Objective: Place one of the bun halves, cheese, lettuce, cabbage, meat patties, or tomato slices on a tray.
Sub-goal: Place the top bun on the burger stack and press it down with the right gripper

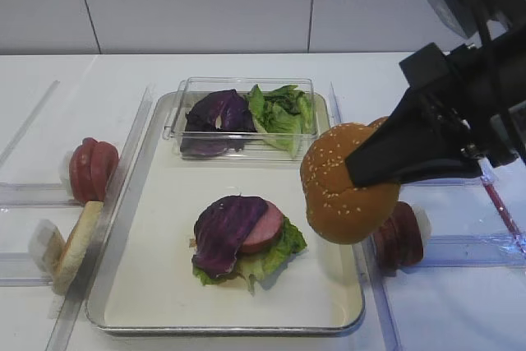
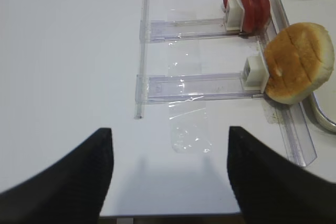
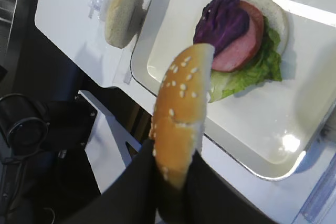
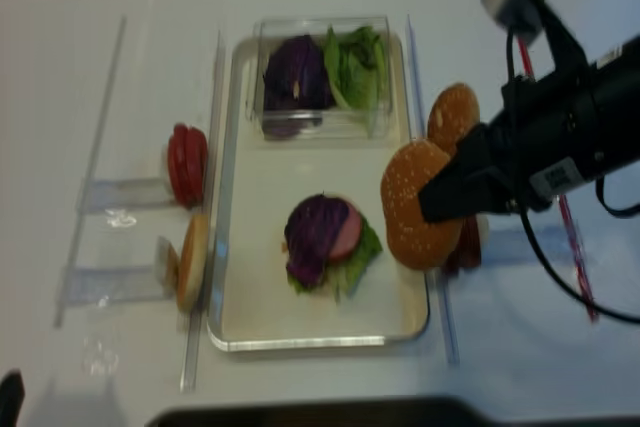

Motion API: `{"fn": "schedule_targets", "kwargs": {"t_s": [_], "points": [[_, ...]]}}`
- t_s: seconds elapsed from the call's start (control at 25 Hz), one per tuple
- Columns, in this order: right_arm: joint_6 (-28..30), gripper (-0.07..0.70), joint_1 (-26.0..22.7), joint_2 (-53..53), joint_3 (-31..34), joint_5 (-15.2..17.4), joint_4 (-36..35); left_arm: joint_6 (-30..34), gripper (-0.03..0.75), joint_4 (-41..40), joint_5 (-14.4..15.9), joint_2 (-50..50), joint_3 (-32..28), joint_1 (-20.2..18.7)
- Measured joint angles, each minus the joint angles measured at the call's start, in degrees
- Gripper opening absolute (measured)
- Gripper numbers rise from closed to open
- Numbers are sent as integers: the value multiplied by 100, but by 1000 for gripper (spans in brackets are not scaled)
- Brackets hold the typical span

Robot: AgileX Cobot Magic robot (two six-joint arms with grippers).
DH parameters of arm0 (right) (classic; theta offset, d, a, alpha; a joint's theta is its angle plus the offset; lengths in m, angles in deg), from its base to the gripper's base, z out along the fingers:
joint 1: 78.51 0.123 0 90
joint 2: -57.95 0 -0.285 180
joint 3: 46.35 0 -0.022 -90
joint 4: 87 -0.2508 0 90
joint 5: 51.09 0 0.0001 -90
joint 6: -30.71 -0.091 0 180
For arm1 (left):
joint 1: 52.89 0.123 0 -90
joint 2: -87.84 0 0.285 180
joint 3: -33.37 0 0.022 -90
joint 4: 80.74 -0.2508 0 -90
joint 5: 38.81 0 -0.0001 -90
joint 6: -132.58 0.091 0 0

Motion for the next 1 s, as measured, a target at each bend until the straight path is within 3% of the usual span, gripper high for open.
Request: {"fn": "schedule_targets", "kwargs": {"t_s": [0.36,0.52,0.84,1.0], "points": [[500,153,0,16,393,-632,-1132,0,469,0,0,0,0,0],[657,153,0,2,401,-711,-1620,0,469,0,0,0,0,0],[1116,153,0,-825,407,-17,-2537,0,469,0,0,0,0,0],[1375,153,0,-1402,407,84,-3160,0,469,0,0,0,0,0]]}}
